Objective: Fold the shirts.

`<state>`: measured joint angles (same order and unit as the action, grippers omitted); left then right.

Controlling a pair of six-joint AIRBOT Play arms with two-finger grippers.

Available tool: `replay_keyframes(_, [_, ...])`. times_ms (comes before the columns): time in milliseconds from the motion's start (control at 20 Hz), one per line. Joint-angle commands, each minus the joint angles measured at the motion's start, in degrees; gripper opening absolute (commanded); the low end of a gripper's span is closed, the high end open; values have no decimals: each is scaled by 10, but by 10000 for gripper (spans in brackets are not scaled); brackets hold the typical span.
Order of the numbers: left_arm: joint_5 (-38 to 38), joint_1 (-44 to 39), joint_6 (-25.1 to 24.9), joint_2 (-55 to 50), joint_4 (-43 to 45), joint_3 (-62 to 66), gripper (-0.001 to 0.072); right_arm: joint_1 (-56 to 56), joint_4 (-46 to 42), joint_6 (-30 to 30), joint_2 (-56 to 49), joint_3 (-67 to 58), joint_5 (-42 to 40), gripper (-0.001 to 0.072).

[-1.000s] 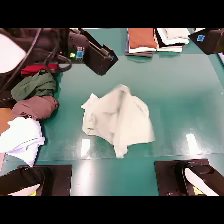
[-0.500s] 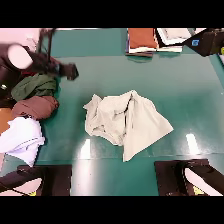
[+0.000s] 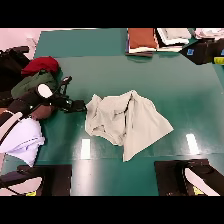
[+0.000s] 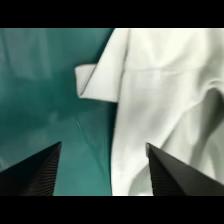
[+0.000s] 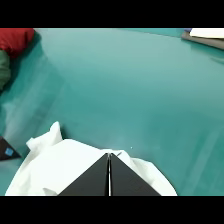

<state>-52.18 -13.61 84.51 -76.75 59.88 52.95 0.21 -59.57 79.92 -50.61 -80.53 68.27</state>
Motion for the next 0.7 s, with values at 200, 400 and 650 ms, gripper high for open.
replay_keyframes(200, [38, -69, -27, -37, -43, -15, 536, 1, 0, 16, 35, 44, -33, 16])
replay_keyframes(400, [10, -48, -27, -33, -28, 35, 22, -5, -7, 16, 35, 45, -5, 17])
replay_keyframes(650, [-3, 33, -27, 38, 14, 116, 22, -97, -37, 16, 53, 148, 107, 16])
